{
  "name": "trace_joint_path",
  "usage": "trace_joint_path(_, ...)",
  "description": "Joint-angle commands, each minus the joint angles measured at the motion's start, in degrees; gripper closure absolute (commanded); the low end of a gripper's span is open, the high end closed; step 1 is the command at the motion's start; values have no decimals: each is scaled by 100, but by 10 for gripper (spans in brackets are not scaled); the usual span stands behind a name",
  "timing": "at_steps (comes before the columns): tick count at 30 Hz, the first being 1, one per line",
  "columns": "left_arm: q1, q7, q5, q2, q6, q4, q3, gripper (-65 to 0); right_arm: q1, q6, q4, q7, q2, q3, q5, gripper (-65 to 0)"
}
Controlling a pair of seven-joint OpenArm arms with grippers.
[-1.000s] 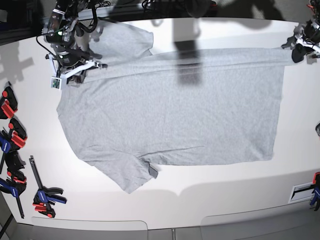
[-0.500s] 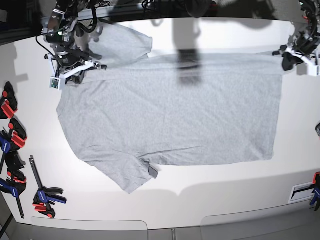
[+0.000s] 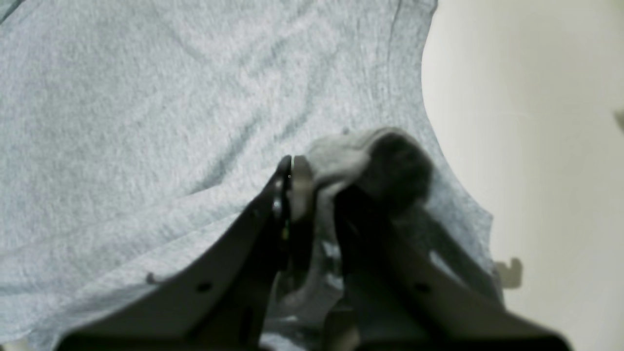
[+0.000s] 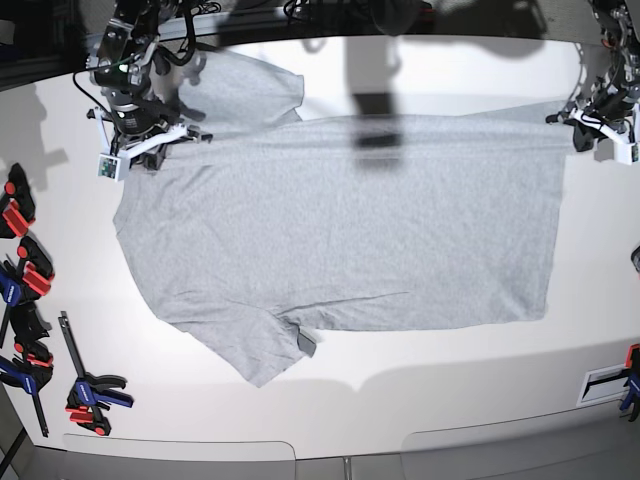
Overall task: Fold the T-shirt properly
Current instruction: 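Fold the collar edge over onto the shirt body with both grippers, then open both grippers and raise the right gripper off the shirt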
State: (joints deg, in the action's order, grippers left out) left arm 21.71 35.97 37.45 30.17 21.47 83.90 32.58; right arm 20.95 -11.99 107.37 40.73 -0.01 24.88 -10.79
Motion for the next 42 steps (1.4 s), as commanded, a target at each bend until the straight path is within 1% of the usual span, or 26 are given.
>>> trace_joint_path(1,-11,-166,9,144,-50,83,63,0,-31,103,94,-192,48,33,59,0)
trace_joint_path(5,-11,-173,11,144,-50,83,63,0,-28,66,94,-122,50,33,57,0)
trace_joint_path(6,-11,-177,9,144,-50,83,63,-39,-28,31,94,-105,50,33,55,-32)
trace_joint_path(7,-11,-184,11,144,-50,83,63,-135,-28,24,94,-103,48,33,42,-140)
trace_joint_path(8,-11,-225,9,144,-50,83,63,-205,-28,26,92,-105,48,33,11,-236)
trace_joint_path(9,-11,-275,7,144,-50,83,66,-232,-28,28,94,-109,48,33,13,-306)
trace_joint_path(10,-11,-308,7,144,-52,83,66,-232,-31,28,94,-114,50,33,11,-342)
trace_joint_path(12,-13,-321,7,144,-52,83,66,-231,-31,28,94,-144,50,33,11,-345)
trace_joint_path(15,-11,-503,4,146,-52,85,74,-231,-31,28,94,-144,52,33,22,-344)
trace_joint_path(17,-11,-562,-4,146,-52,85,85,-231,-28,39,103,-125,52,72,223,-344)
trace_joint_path(19,-11,-562,-98,146,-52,87,142,-231,-20,48,136,-122,52,229,332,-344)
trace_joint_path(22,39,-520,-140,146,-44,188,380,-231,31,46,293,-72,55,654,240,-343)
trace_joint_path(25,170,-426,48,146,74,514,739,-231,188,37,496,22,66,1134,-214,-342)
trace_joint_path(26,249,-426,140,149,101,662,863,-231,256,-20,560,90,66,1272,-409,-342)
trace_joint_path(30,546,-420,199,149,103,1235,1314,-231,649,-391,640,442,20,1731,-1425,-342)
trace_joint_path(33,726,-356,201,216,103,1473,1628,-231,1003,-634,640,448,-208,1998,-2015,-342)
trace_joint_path(37,868,-286,203,282,98,1512,1980,-231,1423,-990,621,428,-522,2085,-2457,-342)
trace_joint_path(39,894,-282,203,289,101,1512,2079,-231,1471,-1156,538,455,-654,2065,-2688,-342)
trace_joint_path(40,894,-282,201,286,101,1512,2098,-231,1471,-1213,452,466,-691,2026,-2761,-342)
trace_joint_path(42,892,-284,205,289,101,1512,2096,-231,1462,-1224,203,490,-697,1893,-2800,-342)
